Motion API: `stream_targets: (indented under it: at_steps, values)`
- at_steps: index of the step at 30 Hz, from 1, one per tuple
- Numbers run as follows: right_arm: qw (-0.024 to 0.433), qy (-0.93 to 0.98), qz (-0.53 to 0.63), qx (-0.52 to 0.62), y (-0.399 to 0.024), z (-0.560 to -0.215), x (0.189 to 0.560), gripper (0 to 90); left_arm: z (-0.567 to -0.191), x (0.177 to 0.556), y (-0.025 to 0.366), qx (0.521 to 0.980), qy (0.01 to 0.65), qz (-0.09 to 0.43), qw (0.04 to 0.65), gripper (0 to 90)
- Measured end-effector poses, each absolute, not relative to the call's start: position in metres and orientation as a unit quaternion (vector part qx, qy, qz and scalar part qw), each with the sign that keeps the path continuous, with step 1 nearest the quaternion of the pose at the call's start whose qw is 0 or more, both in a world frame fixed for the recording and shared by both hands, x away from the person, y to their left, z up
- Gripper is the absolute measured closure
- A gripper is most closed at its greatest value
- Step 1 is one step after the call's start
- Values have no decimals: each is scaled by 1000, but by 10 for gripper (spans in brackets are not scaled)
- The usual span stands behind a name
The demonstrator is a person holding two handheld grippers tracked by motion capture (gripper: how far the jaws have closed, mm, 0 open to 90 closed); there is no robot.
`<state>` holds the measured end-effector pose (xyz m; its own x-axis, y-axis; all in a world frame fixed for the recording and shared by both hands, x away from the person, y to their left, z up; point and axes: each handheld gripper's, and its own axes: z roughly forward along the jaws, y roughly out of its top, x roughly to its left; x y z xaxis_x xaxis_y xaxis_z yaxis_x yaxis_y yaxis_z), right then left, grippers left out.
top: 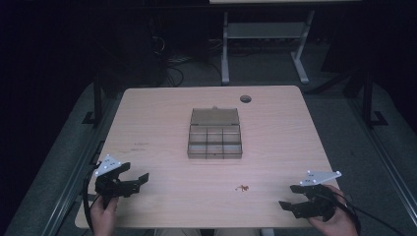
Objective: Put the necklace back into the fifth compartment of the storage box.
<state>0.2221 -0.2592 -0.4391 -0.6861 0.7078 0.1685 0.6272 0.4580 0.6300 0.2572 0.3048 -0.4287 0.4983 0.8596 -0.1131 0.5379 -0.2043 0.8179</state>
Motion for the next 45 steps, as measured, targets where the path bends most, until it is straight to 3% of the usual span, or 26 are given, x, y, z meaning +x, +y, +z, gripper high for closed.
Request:
stream_targets:
  at_steps: [23,45]
  values:
    - [44,869,329,367,-229,-436,232,307,-428,255,307,752,464,192,427,140]
    - [24,900,293,322,-187,-426,263,455,-428,256,312,745,471,195,430,140]
